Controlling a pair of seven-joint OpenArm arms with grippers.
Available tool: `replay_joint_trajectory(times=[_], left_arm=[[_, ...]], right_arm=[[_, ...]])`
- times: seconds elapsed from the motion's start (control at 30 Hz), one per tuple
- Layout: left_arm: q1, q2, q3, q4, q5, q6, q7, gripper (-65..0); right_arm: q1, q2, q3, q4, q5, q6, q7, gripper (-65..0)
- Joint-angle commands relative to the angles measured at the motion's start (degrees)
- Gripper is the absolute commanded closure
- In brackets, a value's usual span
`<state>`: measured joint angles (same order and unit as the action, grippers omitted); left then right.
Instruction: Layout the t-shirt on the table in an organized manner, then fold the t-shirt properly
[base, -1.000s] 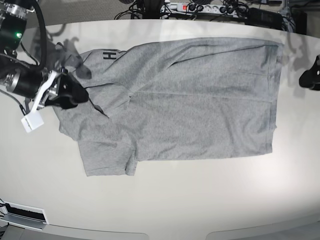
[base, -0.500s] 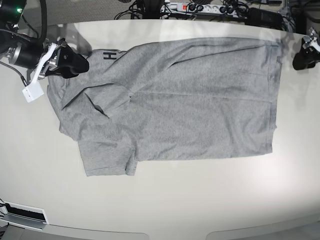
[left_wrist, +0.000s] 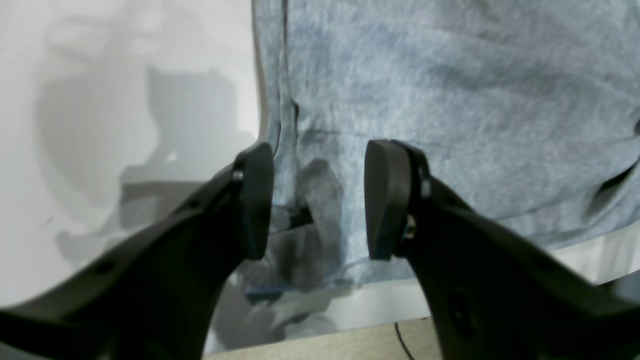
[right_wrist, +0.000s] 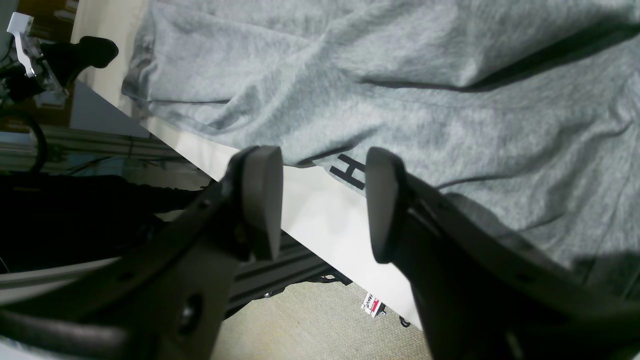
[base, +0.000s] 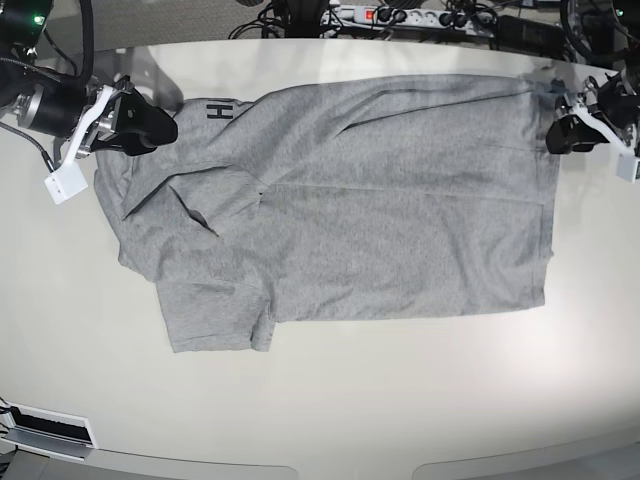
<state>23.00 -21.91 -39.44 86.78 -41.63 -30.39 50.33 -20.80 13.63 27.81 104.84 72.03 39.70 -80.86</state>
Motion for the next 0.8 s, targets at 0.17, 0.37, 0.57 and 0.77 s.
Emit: replay_joint_trajectory(times=[0.17, 0.37, 0.57, 0.77], left_arm=[[-0.15, -1.09, -0.33, -0.61, 1.11, 1.99, -1.36, -30.1], [-0.15, -1.09, -0.33, -6.05, -0.42, 1.95, -0.63, -30.1], [-0.15, -1.14, -0.33, -7.23, -6.69, -4.87, 3.54, -30.1], [-0.15, -1.09, -0.33, -7.19, -9.46, -6.93, 4.37, -30.1]], right_arm=[[0.35, 0.83, 0.31, 0.96, 1.51, 0.30, 0.86, -28.3], [0.50, 0.83, 0.31, 0.96, 1.51, 0.30, 0.86, -28.3], [0.50, 0.83, 0.31, 0.96, 1.51, 0.30, 0.86, -28.3], [0.50, 0.83, 0.31, 0.96, 1.51, 0.30, 0.86, -28.3]])
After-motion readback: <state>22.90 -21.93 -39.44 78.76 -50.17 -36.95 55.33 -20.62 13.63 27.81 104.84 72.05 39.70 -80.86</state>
